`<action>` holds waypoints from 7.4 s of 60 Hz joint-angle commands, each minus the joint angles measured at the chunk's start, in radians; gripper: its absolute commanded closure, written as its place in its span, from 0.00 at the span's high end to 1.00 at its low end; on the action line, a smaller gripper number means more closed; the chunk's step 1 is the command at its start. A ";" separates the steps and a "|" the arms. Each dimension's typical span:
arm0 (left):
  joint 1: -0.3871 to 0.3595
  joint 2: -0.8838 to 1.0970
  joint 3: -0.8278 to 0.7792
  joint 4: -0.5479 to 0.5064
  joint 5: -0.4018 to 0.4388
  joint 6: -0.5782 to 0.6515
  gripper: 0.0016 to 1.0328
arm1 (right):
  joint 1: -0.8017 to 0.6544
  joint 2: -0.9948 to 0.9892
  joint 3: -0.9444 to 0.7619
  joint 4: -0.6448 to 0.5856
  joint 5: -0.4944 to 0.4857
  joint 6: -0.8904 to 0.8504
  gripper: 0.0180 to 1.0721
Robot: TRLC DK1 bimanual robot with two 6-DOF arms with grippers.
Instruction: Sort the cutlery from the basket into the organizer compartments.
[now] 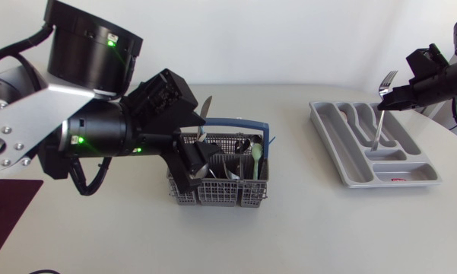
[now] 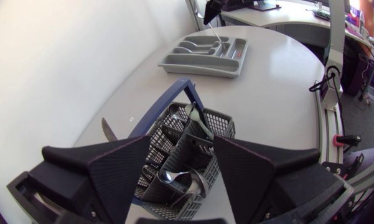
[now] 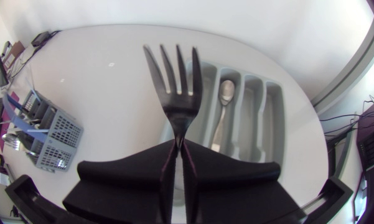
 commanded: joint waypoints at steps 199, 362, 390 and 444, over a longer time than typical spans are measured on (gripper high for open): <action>-0.005 0.037 -0.208 0.141 -0.050 0.008 0.51 | 0.506 -0.436 -0.473 0.187 0.153 0.089 0.63; -0.051 0.120 0.305 -0.124 0.674 -0.255 0.03 | 0.739 -0.872 -0.691 0.126 -0.261 -0.079 0.65; -0.057 0.138 0.314 -0.166 0.775 -0.255 0.03 | 0.807 -0.823 -0.714 0.212 -0.264 -0.080 0.50; -0.014 0.129 0.332 -0.187 0.823 -0.276 0.46 | 0.880 -0.846 -0.752 0.190 -0.275 -0.043 0.06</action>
